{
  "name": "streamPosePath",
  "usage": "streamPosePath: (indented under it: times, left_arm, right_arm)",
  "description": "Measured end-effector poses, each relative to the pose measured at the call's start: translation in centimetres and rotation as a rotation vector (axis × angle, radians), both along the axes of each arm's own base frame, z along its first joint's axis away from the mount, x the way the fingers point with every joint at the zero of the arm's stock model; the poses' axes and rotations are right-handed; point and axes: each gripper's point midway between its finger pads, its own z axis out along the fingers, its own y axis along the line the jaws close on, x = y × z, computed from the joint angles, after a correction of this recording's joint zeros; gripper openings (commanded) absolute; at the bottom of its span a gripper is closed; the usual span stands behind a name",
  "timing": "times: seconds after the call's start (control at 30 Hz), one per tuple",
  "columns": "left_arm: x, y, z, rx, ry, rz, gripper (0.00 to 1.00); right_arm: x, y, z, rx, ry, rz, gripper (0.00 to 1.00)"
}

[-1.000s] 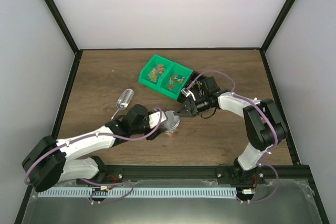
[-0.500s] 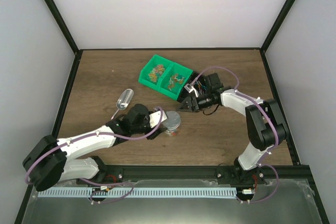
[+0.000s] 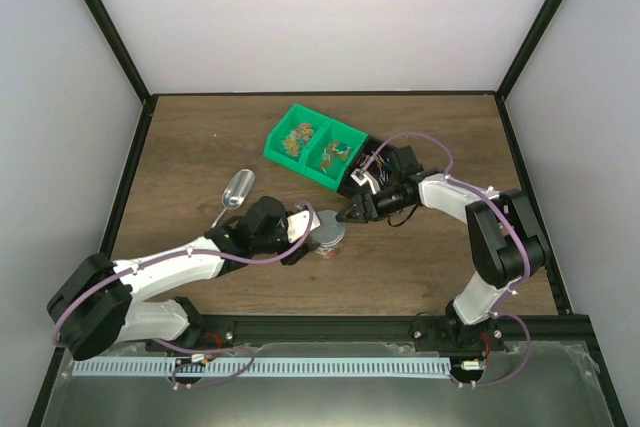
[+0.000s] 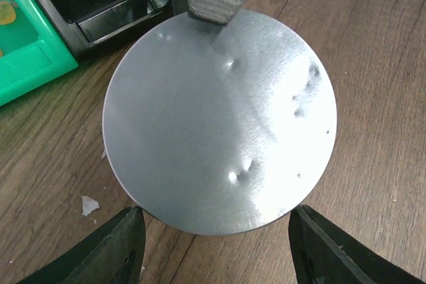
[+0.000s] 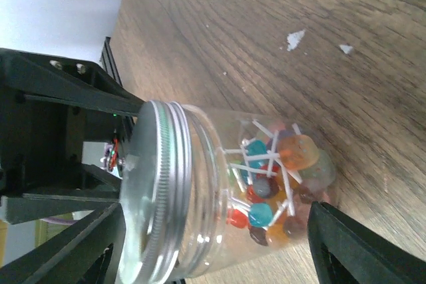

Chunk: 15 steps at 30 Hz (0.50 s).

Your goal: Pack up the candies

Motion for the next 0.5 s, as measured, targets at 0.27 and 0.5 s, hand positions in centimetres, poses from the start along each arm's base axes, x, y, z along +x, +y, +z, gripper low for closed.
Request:
streamPosePath:
  times: [0.27,0.5]
  left_arm:
    - [-0.3,0.2,-0.3,0.020,-0.003,-0.018,0.63]
    - [-1.6,0.6,1.4,0.033,0.004,-0.078,0.64]
  right_arm:
    - [-0.3,-0.5,-1.3,-0.043,-0.014,0.004,0.75]
    - [-0.3,-0.5,-1.3,-0.044,-0.017,0.007,0.81]
